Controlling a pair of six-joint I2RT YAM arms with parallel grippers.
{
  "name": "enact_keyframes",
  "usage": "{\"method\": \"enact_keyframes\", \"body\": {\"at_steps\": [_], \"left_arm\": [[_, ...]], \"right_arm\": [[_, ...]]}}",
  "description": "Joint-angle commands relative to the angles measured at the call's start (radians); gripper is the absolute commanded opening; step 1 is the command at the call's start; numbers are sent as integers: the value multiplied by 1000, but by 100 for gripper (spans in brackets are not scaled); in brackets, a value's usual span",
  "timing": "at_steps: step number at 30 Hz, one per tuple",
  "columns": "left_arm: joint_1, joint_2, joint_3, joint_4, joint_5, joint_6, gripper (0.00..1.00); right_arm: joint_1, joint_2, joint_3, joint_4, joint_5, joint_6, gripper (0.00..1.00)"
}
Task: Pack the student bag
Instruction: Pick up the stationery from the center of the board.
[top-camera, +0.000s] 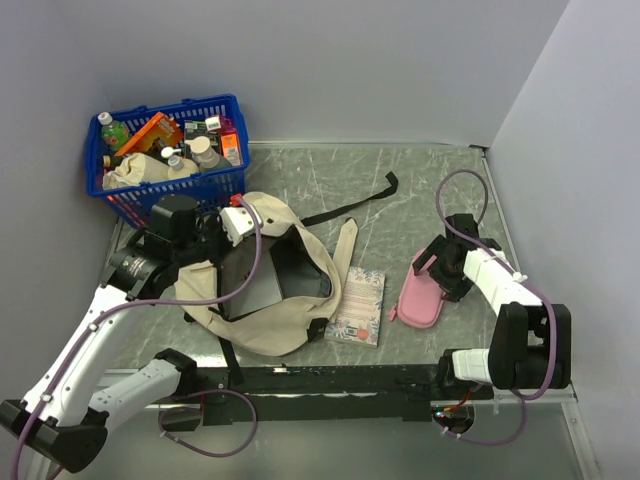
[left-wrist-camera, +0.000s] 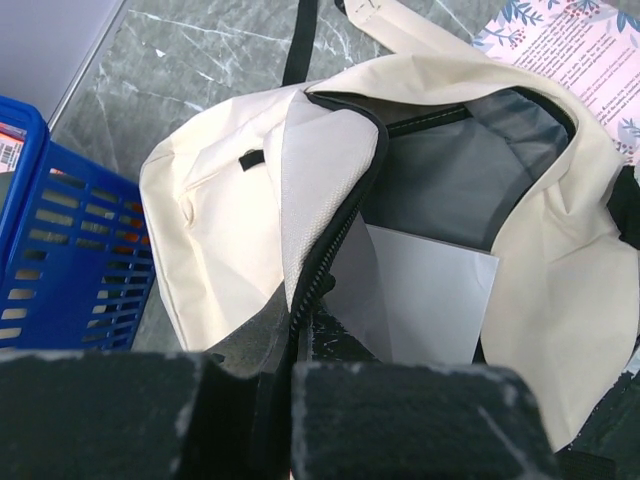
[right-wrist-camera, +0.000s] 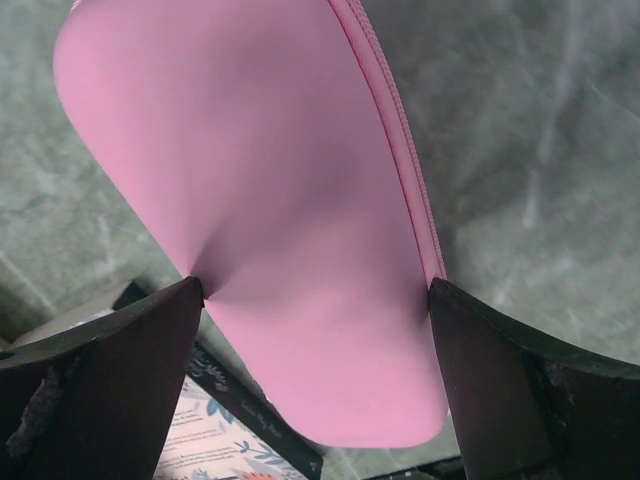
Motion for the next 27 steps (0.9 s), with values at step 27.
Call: {"method": "enact_keyframes", "body": {"at_steps": [27], "left_arm": [[3, 40, 48, 104, 48, -42, 1]], "right_arm": [[24, 29, -13, 284, -362, -205, 100]]}}
